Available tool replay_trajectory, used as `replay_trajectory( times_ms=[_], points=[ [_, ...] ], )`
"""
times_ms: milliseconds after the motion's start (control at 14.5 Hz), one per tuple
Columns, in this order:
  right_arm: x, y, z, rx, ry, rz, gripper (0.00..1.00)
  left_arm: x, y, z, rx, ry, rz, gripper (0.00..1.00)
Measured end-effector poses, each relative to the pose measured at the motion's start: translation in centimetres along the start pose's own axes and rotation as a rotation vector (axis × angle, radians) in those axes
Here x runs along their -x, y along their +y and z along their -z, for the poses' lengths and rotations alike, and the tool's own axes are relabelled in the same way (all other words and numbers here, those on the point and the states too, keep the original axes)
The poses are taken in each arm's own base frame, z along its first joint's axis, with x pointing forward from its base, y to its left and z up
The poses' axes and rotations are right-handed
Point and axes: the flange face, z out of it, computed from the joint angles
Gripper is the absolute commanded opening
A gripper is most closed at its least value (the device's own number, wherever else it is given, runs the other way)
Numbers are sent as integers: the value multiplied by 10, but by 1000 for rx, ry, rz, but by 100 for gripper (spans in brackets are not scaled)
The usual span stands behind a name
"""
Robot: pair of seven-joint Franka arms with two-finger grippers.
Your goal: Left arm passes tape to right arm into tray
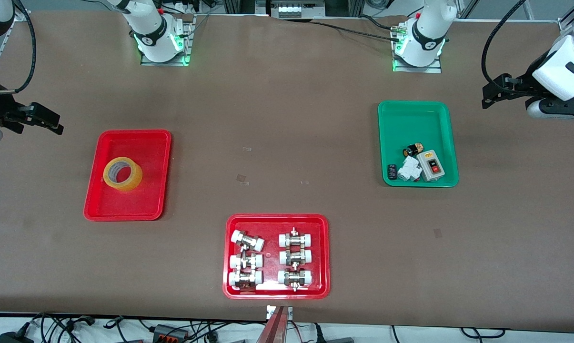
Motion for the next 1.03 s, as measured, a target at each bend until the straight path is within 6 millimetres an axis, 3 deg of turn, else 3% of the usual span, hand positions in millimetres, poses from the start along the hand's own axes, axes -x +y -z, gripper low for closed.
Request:
replay_trajectory(
  times_ms=[1032],
  points=[
    [3,-5,6,-1,3,8,100,-1,-2,-1,5,-1,5,100]
  ],
)
